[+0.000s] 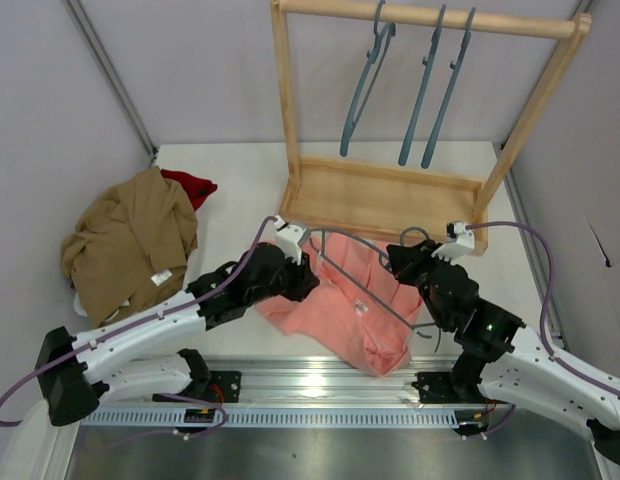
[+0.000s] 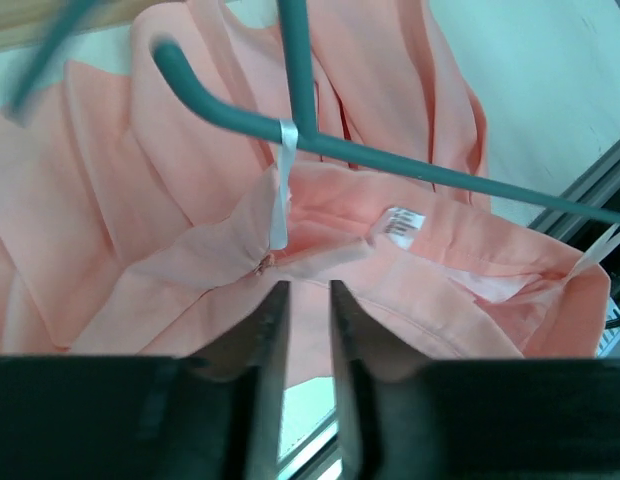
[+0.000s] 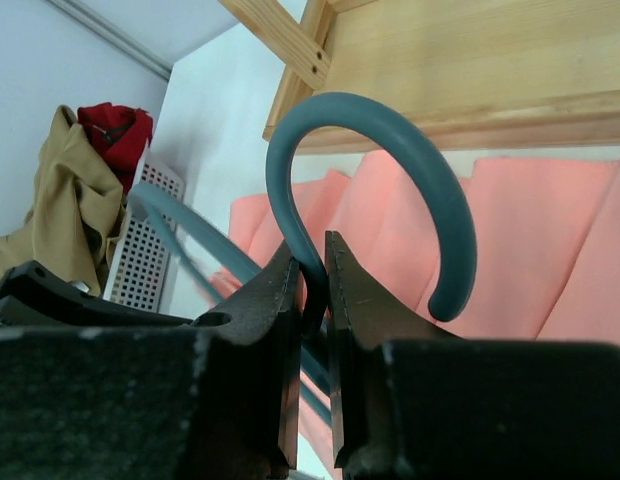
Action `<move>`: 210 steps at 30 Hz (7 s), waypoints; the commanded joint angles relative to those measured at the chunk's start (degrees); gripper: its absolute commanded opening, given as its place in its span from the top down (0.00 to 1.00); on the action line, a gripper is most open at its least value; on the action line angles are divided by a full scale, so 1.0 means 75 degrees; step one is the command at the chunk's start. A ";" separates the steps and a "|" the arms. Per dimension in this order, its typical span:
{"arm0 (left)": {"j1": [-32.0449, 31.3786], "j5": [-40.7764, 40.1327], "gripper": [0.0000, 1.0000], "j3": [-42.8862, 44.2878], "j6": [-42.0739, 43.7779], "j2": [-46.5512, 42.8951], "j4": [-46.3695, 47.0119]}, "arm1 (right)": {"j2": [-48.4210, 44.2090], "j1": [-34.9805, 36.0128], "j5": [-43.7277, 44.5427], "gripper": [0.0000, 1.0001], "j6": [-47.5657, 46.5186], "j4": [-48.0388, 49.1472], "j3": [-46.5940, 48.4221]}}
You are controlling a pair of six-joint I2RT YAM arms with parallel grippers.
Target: Place the skirt on the hanger
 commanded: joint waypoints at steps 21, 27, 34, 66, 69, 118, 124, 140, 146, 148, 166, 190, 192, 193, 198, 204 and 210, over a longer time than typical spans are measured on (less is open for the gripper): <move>-0.0032 -0.0339 0.15 0.4463 0.3596 -0.1955 -0.1664 | 0.1803 0.0119 -0.3730 1.00 -0.5606 -0.0686 0.5680; -0.0031 0.1160 0.14 0.6142 0.5086 -0.0682 -0.2284 | 0.2777 0.0083 -0.5359 1.00 -0.6228 -0.1591 0.7718; -0.0043 0.1878 0.14 0.8921 0.6106 0.1584 -0.4593 | 0.3809 -0.0045 -0.6580 1.00 -0.6464 -0.2460 0.9116; 0.1749 0.5148 0.29 0.6953 0.5181 0.0437 -0.4536 | 0.3517 -0.1709 -1.0272 1.00 -0.5444 -0.1451 0.8121; 0.1913 0.4972 0.19 0.7314 0.5170 0.0483 -0.4571 | 0.3517 -0.1721 -1.0331 1.00 -0.5502 -0.1662 0.8086; 0.1961 0.3591 1.00 0.4809 0.3506 -0.0699 -0.3457 | 0.2932 -0.2014 -0.7053 0.10 -0.3886 -0.1872 0.6797; 0.1961 0.2173 1.00 0.3896 0.3389 -0.1168 -0.3809 | 0.2521 -0.2073 -0.4547 0.05 -0.3243 -0.3582 0.7030; 0.2640 -0.0021 1.00 0.5072 0.2357 -0.1031 -0.3807 | 0.1851 -0.2307 0.0180 0.00 -0.1565 -0.5610 0.6655; 0.2640 -0.1039 1.00 0.7748 0.2404 0.0822 -0.4875 | 0.2181 -0.2951 0.0192 0.01 -0.1553 -0.5625 0.6867; 0.2640 -0.0901 1.00 0.7960 0.2532 0.0987 -0.4794 | 0.2158 -0.3162 0.0192 0.00 -0.1635 -0.5483 0.6832; 0.2594 -0.0911 1.00 1.0995 0.2732 0.3331 -0.4641 | 0.2169 -0.5142 -0.1014 0.01 -0.2818 -0.4007 0.6363; 0.2488 -0.1520 1.00 1.3258 0.3646 0.5475 -0.2838 | 0.2345 -0.6128 -0.3066 0.01 -0.2480 -0.3221 0.5637; 0.2488 -0.1555 1.00 1.3142 0.3891 0.5546 -0.2206 | 0.2322 -0.6116 -0.3031 0.01 -0.2467 -0.3186 0.5543; 0.2488 -0.1590 1.00 1.3164 0.3962 0.5697 -0.2007 | 0.2298 -0.6127 -0.2984 0.01 -0.2467 -0.3151 0.5485; 0.2488 -0.1637 0.99 1.3410 0.4161 0.6143 -0.1409 | 0.2169 -0.6174 -0.2855 0.00 -0.2549 -0.3034 0.5250; 0.2570 -0.1766 0.98 1.3422 0.4291 0.6472 -0.0950 | 0.2169 -0.6209 -0.3007 0.01 -0.2561 -0.2881 0.5086; 0.2804 -0.1649 0.97 1.3410 0.4022 0.6717 -0.0786 | 0.2111 -0.6233 -0.3159 0.01 -0.2573 -0.2823 0.5004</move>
